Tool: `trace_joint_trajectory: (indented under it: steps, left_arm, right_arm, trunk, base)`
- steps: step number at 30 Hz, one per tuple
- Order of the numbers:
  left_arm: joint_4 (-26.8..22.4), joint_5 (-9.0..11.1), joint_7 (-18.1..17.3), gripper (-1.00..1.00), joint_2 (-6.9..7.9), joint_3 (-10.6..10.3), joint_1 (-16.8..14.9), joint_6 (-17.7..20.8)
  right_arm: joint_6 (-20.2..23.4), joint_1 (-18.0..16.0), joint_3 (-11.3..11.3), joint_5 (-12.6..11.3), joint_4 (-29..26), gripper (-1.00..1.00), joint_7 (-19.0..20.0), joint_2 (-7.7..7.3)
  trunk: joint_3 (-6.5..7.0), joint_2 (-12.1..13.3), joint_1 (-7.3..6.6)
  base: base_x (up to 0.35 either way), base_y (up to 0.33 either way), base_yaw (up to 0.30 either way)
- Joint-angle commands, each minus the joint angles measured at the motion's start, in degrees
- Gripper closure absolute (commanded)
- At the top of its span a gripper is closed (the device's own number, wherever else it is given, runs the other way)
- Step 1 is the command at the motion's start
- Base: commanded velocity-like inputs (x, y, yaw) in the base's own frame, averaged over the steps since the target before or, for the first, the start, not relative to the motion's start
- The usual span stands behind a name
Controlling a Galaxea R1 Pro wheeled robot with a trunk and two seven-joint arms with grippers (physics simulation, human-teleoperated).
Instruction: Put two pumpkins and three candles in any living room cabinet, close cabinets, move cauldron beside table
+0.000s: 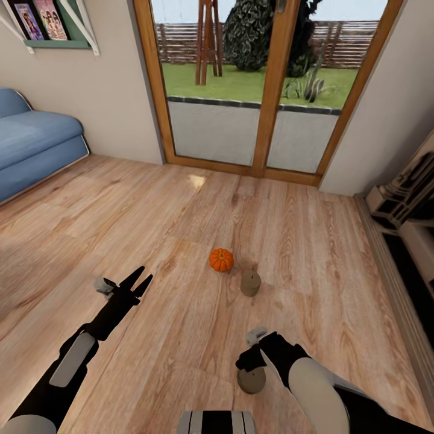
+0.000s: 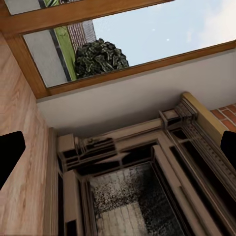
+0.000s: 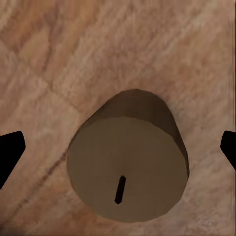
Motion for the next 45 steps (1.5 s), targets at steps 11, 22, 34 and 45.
trace_joint_trajectory:
  steps: [11,22,34,45]
  left_arm:
    - [0.0,0.4,0.0,-1.0,0.01,0.0,0.0,0.5]
    - [0.1,0.4,0.0,-1.0,0.05,0.0,0.0,0.5]
    - [0.1,0.4,0.0,-1.0,0.02,0.0,0.0,0.5]
    - [0.1,0.4,0.0,-1.0,0.0,0.0,0.0,0.5]
  right_arm:
    - [0.3,0.0,-0.4,0.6,-0.7,-1.0,-0.8,0.03]
    - [0.3,0.1,-0.4,0.5,-0.7,-1.0,-1.6,0.06]
    - [0.4,0.1,-0.4,0.4,-0.7,-1.0,-1.3,0.09]
    - [0.4,0.1,-0.4,0.3,-0.7,-1.0,-1.4,0.06]
  trunk:
    - [-1.81,-0.1,0.2]
    - [-2.7,-0.2,0.3]
    - [-4.03,-0.3,0.45]
    - [-5.14,-0.3,0.58]
  base:
    - [0.0,0.0,0.0]
    - [0.0,0.0,0.0]
    - [0.0,0.0,0.0]
    - [0.0,0.0,0.0]
